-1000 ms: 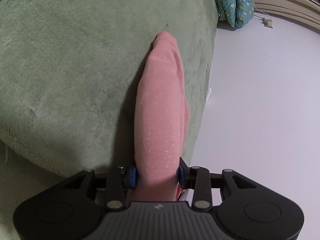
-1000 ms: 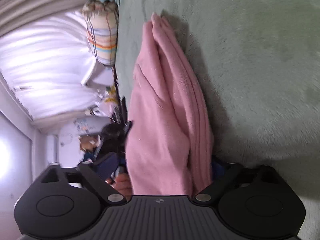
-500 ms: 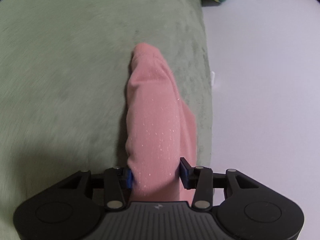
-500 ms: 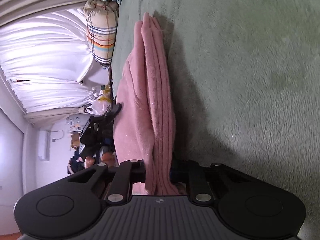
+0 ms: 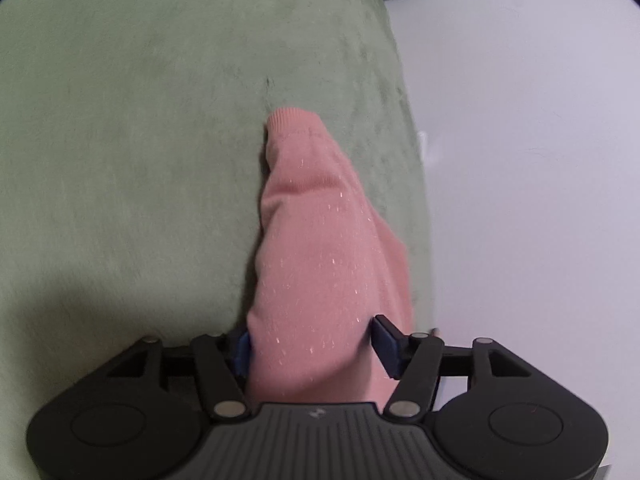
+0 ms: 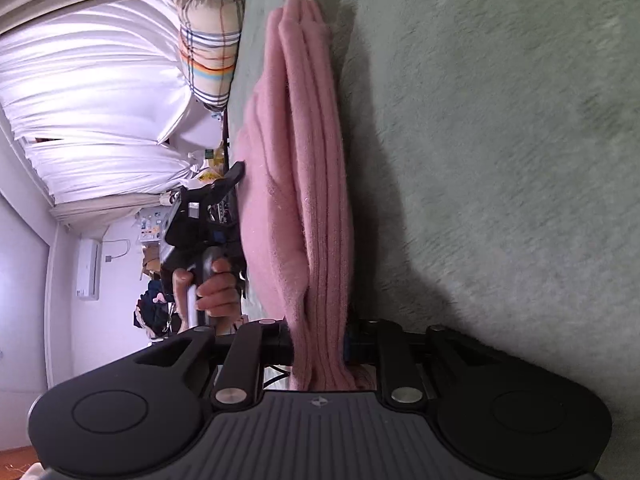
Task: Fold clothes
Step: 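Pinch the folded pink sweatshirt bundle with both grippers side by side, then lift the folded sweatshirt with both grippers and carry it toward the clothes stack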
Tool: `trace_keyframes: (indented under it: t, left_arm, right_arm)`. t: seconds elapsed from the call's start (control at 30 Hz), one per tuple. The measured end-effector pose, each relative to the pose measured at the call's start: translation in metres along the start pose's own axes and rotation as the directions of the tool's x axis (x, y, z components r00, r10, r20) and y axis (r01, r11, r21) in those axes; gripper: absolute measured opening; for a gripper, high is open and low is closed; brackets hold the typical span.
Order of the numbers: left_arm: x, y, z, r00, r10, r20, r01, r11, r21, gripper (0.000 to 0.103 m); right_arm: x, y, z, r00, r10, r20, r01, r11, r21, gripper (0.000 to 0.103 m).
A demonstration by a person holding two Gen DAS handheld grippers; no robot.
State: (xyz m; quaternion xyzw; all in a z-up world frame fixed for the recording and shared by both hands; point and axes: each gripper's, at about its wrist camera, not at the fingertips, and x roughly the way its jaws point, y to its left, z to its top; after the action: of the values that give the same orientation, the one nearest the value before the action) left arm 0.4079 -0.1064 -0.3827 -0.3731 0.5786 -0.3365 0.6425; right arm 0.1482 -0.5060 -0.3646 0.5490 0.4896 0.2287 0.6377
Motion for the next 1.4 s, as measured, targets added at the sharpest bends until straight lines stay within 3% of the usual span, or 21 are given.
trace_keyframes:
  t: [0.03,0.1,0.17,0.27,0.4,0.63,0.73,0.9,1.1,1.23,1.4]
  left_arm:
    - [-0.001,-0.002,-0.003,1.0,-0.004,0.014,0.004,1.0,-0.008,0.036]
    - [-0.004,-0.008,-0.01,1.0,-0.022,0.017,0.022,1.0,-0.015,0.034]
    - [-0.004,-0.018,-0.026,0.999,-0.032,-0.027,0.033,0.999,0.024,0.034]
    - [0.008,-0.019,-0.036,0.995,-0.022,-0.093,0.026,0.999,0.043,0.04]
    - [0.024,-0.006,-0.019,0.994,-0.041,-0.102,0.037,0.999,-0.04,0.041]
    - [0.044,-0.02,0.011,0.984,-0.02,-0.175,0.019,1.0,-0.004,0.042]
    - [0.045,-0.024,0.005,0.991,-0.012,-0.131,0.012,1.0,-0.003,0.039]
    - [0.032,-0.05,-0.015,0.997,0.072,0.002,-0.072,0.997,0.038,0.03]
    - [-0.017,-0.07,-0.044,0.992,0.006,0.13,-0.012,0.999,0.05,0.029]
    - [-0.088,-0.076,-0.05,0.971,-0.088,0.221,0.088,0.996,0.009,0.029]
    - [-0.206,-0.083,-0.057,0.924,-0.143,0.356,0.138,0.99,0.04,0.029]
  right_arm:
    - [0.001,0.004,-0.001,1.0,-0.007,-0.002,0.007,1.0,-0.011,0.014]
    - [-0.009,0.018,-0.003,1.0,-0.003,-0.02,0.002,1.0,-0.025,0.013]
    - [-0.016,0.032,-0.002,0.999,-0.008,-0.04,0.006,0.999,-0.051,0.013]
    - [-0.035,0.022,0.004,0.996,-0.079,-0.045,0.078,0.996,-0.04,0.013]
    - [-0.033,0.006,0.01,0.995,-0.079,-0.056,0.08,0.997,0.004,0.014]
    - [-0.028,-0.005,0.012,0.999,-0.038,-0.038,0.039,0.999,0.024,0.014]
    - [-0.024,-0.001,0.011,0.999,-0.041,-0.015,0.042,0.999,0.021,0.014]
    - [-0.023,0.035,-0.005,0.995,-0.086,0.057,0.09,0.993,-0.076,0.014]
    - [-0.018,0.121,-0.028,0.986,-0.152,0.071,0.167,0.938,-0.302,0.014]
    - [-0.004,0.188,-0.045,0.991,-0.12,0.06,0.134,0.895,-0.425,0.013]
    - [0.053,0.288,-0.076,0.997,-0.071,-0.028,0.041,0.802,-0.597,0.013]
